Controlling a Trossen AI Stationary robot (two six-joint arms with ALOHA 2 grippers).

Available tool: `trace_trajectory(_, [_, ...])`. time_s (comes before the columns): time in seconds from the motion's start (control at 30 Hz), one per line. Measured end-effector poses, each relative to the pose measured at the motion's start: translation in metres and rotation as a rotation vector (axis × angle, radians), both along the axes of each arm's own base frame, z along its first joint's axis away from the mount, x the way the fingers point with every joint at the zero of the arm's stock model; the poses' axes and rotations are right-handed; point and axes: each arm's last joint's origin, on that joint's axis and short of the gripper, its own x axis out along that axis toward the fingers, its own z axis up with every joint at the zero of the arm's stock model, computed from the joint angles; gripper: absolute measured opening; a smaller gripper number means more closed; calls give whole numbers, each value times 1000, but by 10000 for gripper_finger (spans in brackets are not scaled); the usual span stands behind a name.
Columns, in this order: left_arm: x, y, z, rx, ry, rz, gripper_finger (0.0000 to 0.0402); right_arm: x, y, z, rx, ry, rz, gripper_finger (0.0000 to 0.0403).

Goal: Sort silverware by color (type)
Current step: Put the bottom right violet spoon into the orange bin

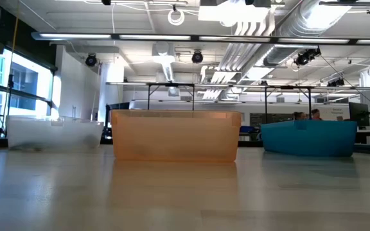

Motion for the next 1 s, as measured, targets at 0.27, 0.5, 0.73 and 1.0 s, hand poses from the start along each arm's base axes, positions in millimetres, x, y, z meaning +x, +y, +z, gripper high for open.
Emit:
trace_trajectory(0.27, [0, 0, 0, -1, 0, 0, 131, 0, 5, -8, 394, 83, 1, 140])
trace_trajectory(0.5, [0, 0, 0, -2, 0, 0, 131, -10, 37, -46, 651, 520, -27, 140])
trace_trajectory(0.73, [0, 0, 0, -1, 0, 0, 131, -20, 81, -74, 811, 833, -171, 140])
trace_trajectory(1.0, [0, 0, 0, -1, 1, 0, 131, -11, 129, -106, 961, 1081, -250, 140])
